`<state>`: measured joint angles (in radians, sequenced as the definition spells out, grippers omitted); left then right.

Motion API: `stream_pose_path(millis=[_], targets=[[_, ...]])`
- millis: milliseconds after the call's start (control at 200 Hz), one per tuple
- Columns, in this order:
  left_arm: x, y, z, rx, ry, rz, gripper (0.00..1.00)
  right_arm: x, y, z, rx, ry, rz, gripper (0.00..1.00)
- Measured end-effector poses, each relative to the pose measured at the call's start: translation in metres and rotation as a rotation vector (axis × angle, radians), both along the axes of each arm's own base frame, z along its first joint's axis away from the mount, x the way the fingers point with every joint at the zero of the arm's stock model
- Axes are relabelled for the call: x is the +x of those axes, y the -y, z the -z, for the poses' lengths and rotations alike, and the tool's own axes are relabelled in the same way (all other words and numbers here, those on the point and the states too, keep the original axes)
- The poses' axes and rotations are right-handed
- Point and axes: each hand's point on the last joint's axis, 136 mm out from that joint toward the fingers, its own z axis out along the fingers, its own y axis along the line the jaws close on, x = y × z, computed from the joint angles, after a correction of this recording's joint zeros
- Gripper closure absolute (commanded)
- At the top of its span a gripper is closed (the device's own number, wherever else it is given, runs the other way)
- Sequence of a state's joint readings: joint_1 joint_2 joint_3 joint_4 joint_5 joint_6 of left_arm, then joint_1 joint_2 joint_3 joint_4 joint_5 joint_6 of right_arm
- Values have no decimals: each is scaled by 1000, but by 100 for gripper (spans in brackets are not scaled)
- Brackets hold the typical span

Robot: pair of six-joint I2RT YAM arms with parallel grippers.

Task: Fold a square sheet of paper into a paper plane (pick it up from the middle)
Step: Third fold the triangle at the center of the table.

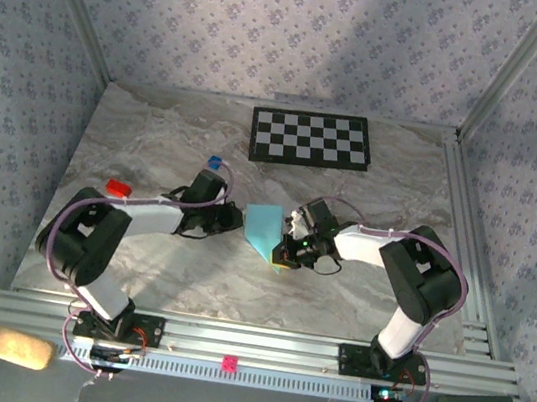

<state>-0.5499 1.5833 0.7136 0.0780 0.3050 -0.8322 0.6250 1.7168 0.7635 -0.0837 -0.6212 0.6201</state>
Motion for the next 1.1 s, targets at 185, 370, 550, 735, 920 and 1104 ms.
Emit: stream_pose_path(millis=[185, 370, 550, 735, 920, 1104], targets=[[-14, 24, -18, -42, 33, 54, 86, 0, 0, 0, 1, -5, 1, 100], [-39, 58, -14, -87, 10, 138, 86, 0, 0, 0, 1, -5, 1, 100], [-51, 69, 13, -77, -53, 162, 89, 0, 0, 0, 1, -5, 1, 100], [-49, 63, 27, -51, -69, 142, 91, 0, 0, 0, 1, -5, 1, 100], [-48, 60, 27, -67, -69, 144, 92, 0, 1, 0, 0, -5, 1, 100], [-38, 49, 27, -74, -77, 123, 92, -1, 1, 0, 1, -5, 1, 100]])
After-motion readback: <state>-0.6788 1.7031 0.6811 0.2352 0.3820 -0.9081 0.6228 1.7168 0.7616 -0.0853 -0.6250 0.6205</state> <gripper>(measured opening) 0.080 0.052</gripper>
